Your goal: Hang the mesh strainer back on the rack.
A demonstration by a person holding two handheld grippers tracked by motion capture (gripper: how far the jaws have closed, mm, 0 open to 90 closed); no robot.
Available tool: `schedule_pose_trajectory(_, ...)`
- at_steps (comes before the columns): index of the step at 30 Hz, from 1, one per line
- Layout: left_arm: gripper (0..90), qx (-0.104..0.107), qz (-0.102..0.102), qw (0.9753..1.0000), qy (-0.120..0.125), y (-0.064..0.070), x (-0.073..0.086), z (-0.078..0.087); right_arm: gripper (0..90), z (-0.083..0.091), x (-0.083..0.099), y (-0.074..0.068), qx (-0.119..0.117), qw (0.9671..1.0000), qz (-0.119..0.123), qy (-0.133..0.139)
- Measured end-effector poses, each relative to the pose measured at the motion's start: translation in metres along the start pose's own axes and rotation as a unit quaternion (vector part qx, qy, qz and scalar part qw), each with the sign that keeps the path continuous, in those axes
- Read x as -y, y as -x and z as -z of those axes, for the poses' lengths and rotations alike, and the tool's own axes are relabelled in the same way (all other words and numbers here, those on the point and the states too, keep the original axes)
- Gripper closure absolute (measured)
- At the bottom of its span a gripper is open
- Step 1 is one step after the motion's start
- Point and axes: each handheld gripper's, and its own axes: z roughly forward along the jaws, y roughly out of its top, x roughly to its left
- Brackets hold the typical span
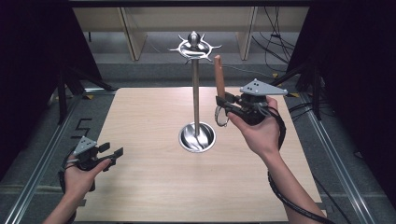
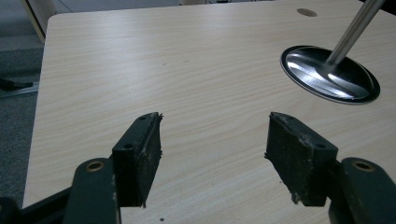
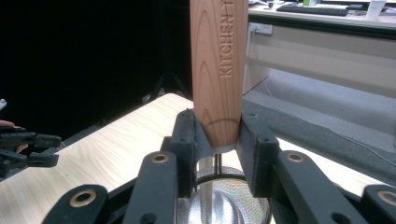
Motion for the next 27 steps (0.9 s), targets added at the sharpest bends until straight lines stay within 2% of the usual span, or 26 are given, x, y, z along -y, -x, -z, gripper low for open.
schedule_pose_trajectory(1,34.6,0.000,0.001,1.0000,0.000,0.000,0.000,0.000,70.2,0.000,-0.001,-0.001,0.001,1.0000,-0.009,0.000)
schedule_pose_trajectory(5,34.6,0.000,0.001,1.0000,0.000,0.000,0.000,0.000,70.2,-0.002,-0.002,-0.002,0.004,1.0000,-0.002,0.001)
schedule_pose_trajectory(7,34.6,0.000,0.000,1.0000,0.000,0.000,0.000,0.000,70.2,-0.003,-0.003,-0.003,0.003,0.9999,-0.010,-0.006)
schedule_pose_trajectory(10,34.6,-0.001,0.000,1.0000,0.000,0.000,0.000,0.000,70.2,-0.005,-0.004,-0.002,0.002,1.0000,-0.001,-0.004)
schedule_pose_trajectory(14,34.6,0.000,0.001,1.0000,0.002,0.000,0.000,0.000,70.2,-0.008,-0.005,-0.004,0.002,0.9999,-0.013,-0.011)
schedule_pose_trajectory(16,34.6,0.000,0.004,1.0000,0.002,0.000,0.000,0.000,70.1,-0.009,-0.005,-0.003,0.005,1.0000,-0.003,-0.007)
schedule_pose_trajectory(18,34.6,0.000,0.006,1.0000,0.002,0.000,0.000,0.000,70.1,-0.010,-0.006,-0.004,0.006,0.9999,-0.011,-0.011)
schedule_pose_trajectory(22,34.6,0.000,0.001,1.0000,0.001,0.000,0.000,0.000,70.1,-0.013,-0.007,-0.004,0.006,0.9998,-0.013,-0.012)
schedule_pose_trajectory(27,34.6,-0.001,0.002,1.0000,0.002,0.000,0.000,0.000,70.2,-0.015,-0.008,-0.005,0.008,0.9999,-0.004,-0.010)
